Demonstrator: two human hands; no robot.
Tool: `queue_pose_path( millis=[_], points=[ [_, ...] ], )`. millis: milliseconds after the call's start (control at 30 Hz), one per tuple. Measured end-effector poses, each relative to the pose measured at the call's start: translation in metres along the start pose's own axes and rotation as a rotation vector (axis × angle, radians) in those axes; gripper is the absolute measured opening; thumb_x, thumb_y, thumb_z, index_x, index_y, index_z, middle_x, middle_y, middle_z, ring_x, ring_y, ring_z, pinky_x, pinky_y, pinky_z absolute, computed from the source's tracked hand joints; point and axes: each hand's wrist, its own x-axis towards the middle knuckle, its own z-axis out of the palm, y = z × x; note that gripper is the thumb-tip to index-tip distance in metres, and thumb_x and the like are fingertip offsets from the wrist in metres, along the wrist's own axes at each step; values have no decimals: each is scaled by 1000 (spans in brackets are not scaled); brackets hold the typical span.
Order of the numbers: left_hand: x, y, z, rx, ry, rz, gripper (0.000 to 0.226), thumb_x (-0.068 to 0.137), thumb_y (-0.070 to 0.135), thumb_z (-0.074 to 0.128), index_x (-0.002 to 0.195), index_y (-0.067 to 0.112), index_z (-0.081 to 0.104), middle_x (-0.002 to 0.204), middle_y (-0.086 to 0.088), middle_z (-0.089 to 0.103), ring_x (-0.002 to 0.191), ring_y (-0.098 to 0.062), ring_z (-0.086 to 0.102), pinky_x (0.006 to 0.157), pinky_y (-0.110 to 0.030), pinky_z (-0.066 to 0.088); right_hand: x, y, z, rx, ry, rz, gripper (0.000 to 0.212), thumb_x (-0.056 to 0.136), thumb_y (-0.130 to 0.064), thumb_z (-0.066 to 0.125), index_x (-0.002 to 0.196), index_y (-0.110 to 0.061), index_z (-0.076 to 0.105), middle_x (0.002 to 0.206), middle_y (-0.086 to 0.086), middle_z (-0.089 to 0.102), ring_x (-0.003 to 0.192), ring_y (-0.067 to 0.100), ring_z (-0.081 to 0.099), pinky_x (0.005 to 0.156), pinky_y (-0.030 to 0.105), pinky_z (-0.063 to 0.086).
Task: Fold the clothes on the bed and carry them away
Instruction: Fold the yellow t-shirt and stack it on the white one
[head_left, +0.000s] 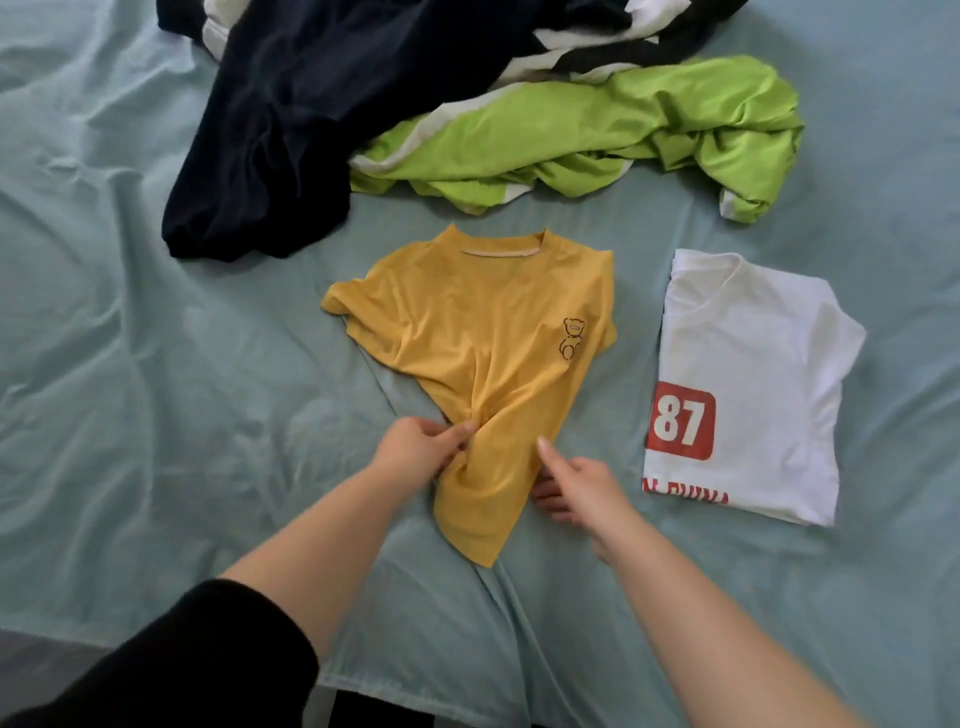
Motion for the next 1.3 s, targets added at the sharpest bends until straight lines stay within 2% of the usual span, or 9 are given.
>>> queue_pose_path(
  millis=[267,400,533,667,767,867,1067,1200,1300],
  points=[
    [-12,-3,22,-557,55,2,13,83,20,64,89,9,68,81,-2,64,79,-17,60,74,-33,51,-6,26,23,567,73,28,17,91,-18,60,76,-15,55,82,10,57,81,21,52,75,35,39],
    [-16,-30,-8,-522,69,-31,6,85,19,62,87,14,60,86,-8,57,79,-21,56,74,-38,50,-10,35,-11,210,159,-78,24,90,-26,63,74,-16,48,75,3,50,70,16,45,63,30,33],
    [-22,-43,-9,-688,34,-132,21,84,20,73,95,13,56,102,-7,62,90,-19,60,75,-36,53,-15,36,-18,93,141,-134,28,84,-27,72,74,-18,48,74,-2,50,68,14,45,61,29,36],
    [-39,-33,5,-682,-274,-302,67,58,49,85,113,20,59,112,-1,71,101,-21,68,74,-37,59,-24,32,-17,349,-86,89,32,82,-27,76,105,-12,59,102,8,71,93,25,68,80,38,56],
    [-47,-32,16,-579,-365,-309,77,54,39,89,120,18,57,114,-5,69,99,-25,70,73,-40,60,-33,36,-15,378,-296,159,31,85,-25,72,109,-8,65,103,12,74,94,27,72,76,36,60],
    [-48,-38,11,-559,-304,-303,72,62,31,89,123,15,55,118,-6,67,102,-26,68,80,-43,59,-33,44,-21,439,-203,109,27,85,-26,71,107,-11,65,101,10,75,92,25,72,76,37,59],
    [-63,-57,-34,-420,-62,-279,34,73,41,81,79,16,58,57,6,46,50,-9,40,39,-20,31,-33,55,-53,356,40,77,32,79,-42,74,97,-18,63,98,2,71,92,22,67,79,37,54],
    [-77,-73,-60,-349,33,-170,36,76,53,73,91,21,66,96,5,67,87,-12,59,76,-29,48,-47,60,-66,152,54,4,34,81,-43,72,100,-16,63,103,-2,68,96,17,63,91,39,51],
    [-85,-75,-69,-464,76,-103,34,82,54,68,90,21,65,103,5,64,91,-13,56,79,-30,42,-59,62,-74,36,-94,30,31,80,-36,75,100,-13,67,103,3,72,95,18,63,93,37,47]
  ],
)
